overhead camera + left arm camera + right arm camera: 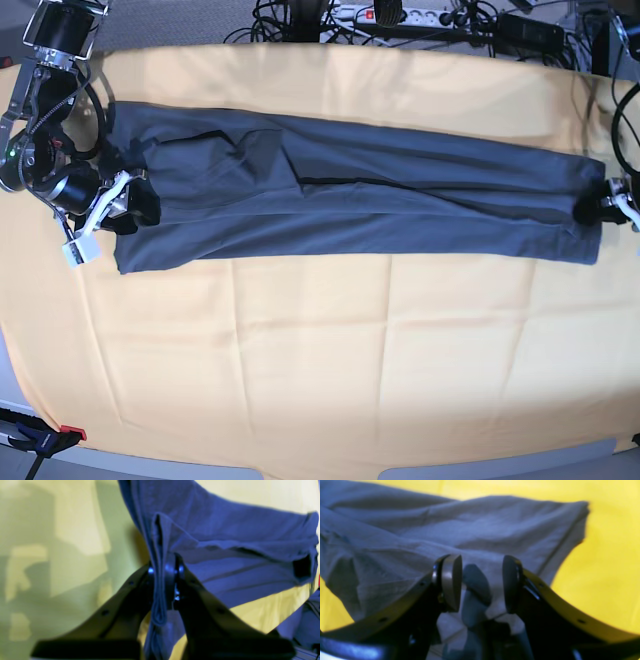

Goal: Fold the T-shirt properly
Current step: 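Fold the shirt end near the left gripper over toward the middle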

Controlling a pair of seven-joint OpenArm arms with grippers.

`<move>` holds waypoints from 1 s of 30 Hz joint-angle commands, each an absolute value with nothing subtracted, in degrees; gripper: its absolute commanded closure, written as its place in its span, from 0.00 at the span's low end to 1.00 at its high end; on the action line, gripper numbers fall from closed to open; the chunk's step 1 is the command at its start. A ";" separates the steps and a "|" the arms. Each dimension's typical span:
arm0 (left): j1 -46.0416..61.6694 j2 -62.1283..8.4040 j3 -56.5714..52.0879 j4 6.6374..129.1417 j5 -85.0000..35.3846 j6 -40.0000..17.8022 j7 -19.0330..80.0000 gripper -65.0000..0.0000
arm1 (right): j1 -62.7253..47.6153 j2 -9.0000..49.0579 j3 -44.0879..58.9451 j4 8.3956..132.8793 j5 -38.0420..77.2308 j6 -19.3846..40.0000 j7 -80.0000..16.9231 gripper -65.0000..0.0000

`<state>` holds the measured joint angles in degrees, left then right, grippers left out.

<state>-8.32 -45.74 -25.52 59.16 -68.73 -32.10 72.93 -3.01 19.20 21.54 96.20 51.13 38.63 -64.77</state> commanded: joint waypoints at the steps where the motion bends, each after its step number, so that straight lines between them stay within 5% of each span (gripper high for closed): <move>1: -9.28 -47.81 -26.06 59.90 -70.39 -32.29 72.20 1.00 | -2.07 20.16 21.93 97.03 52.82 38.79 -63.72 0.56; 6: -9.41 -46.81 -26.06 59.90 -84.90 -33.08 80.00 1.00 | -2.09 19.99 21.91 97.03 53.45 38.79 -63.72 0.56; 20: -9.41 -30.28 -26.06 61.14 -85.00 -32.34 80.00 1.00 | -2.07 17.76 21.91 97.01 57.01 40.00 -63.44 0.56; 30: -8.86 -18.13 -25.45 79.75 -85.00 -33.32 80.00 1.00 | -2.07 13.93 21.76 97.01 57.01 40.00 -63.02 0.56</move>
<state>-8.03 -17.34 -25.41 78.98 -83.33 -33.23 80.23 -3.03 13.15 21.50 96.20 55.55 39.68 -64.49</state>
